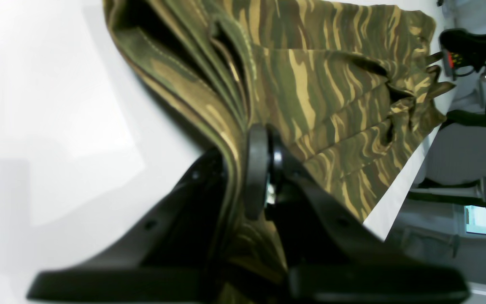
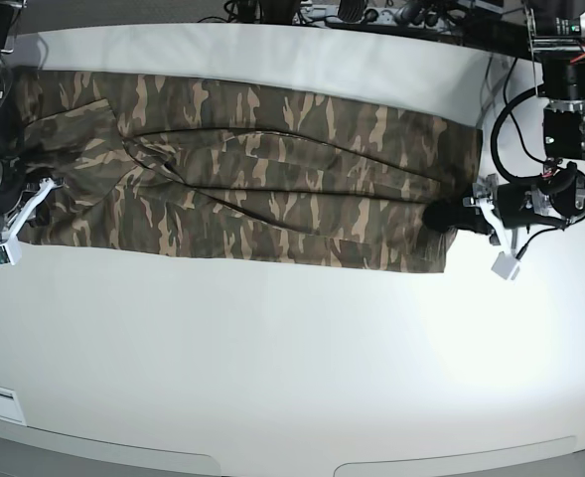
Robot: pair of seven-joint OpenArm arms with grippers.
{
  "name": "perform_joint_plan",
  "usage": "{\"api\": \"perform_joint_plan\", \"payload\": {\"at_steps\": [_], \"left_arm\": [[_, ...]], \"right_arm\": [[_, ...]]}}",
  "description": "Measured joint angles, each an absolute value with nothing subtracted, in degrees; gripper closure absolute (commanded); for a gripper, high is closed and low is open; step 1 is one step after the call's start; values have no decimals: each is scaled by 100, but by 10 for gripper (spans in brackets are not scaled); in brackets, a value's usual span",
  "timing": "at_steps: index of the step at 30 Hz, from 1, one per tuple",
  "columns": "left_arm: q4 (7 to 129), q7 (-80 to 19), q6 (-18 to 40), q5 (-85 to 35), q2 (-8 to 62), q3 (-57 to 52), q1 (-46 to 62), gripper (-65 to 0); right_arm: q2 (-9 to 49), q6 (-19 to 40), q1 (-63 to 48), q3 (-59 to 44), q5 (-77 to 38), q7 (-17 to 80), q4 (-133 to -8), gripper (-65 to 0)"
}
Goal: Fold the T-shirt properly
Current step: 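Fold the grasped shirt side inward toward the right gripper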
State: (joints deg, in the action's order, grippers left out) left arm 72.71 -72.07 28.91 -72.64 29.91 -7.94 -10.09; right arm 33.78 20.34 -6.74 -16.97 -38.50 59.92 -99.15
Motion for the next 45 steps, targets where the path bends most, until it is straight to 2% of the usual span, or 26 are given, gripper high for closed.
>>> {"api": "perform_joint_plan", "payload": {"at_steps": [9,11,18,21,29,45], "left_arm": [[7269,-7210,2891,-7264,3439,-792,-1017,0],[7269,-7210,2891,-7266,3520,-792,-1017,0],[7269,-7382,3006,-7822,3542,-792,-1017,0],[7269,-7644,3183,-8320,3544,-792,-1020,0],[7308,-7808,3240,-8346,3533,-794,-1031,0],[8641,-7913,3216,-8344,2663,-794,-1004,0]], "right_arm": [[3376,1944,-679,-1697,-3728,6753,-9915,0],[3365,1745,-735,-1697,-3592,6530,-9915,0],[2832,1929,-1457,-1699,-3000,5238,-9631,0],[2676,1973,-1378,-1728,-2836,5192,-9402,0],[2598,1973,-1347,-1747,-2842,5157,-9360,0],[2598,1973,-1350,-1747,-2847,5162,-9360,0]]}}
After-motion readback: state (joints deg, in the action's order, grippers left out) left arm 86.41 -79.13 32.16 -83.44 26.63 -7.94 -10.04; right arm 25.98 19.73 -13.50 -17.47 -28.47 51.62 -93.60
